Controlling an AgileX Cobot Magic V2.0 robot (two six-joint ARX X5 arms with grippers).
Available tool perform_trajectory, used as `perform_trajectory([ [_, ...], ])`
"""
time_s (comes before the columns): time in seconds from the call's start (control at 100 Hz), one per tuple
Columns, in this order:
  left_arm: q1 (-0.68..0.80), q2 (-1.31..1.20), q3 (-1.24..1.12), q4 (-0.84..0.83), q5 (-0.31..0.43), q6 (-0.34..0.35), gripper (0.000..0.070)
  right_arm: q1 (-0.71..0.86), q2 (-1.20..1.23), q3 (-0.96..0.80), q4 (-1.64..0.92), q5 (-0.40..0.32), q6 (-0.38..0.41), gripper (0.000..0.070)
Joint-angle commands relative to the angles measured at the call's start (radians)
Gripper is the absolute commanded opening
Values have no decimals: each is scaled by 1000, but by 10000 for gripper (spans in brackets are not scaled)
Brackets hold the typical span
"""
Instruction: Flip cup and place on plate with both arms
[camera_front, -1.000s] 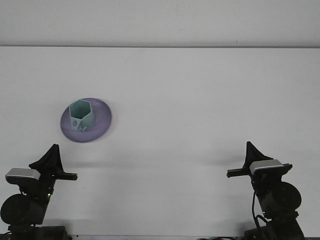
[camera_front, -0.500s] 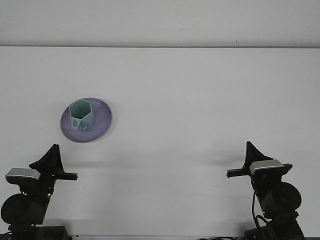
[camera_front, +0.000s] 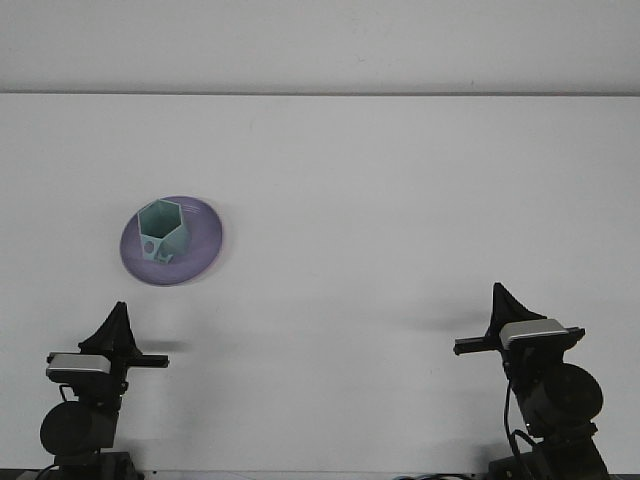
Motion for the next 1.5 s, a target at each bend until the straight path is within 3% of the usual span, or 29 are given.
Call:
perform_trajectory([
  [0.0,-4,0,-15,40,-3,3,12,2,1,5,12,3,-7,0],
  [0.89,-22,0,-32,32,-3,-8,12,2,1,5,12,4,-9,0],
  [1.09,-22,0,-32,32,-3,-8,12,-15,-13,-37,21,40,-102,0],
  [1.22,-22,0,-32,32,-3,-8,12,-87,-112,-196,122,-35,-193,0],
  [1.49,-22,0,-32,32,-3,-7,12,-198,-362,-384,125,-76,-229,0],
])
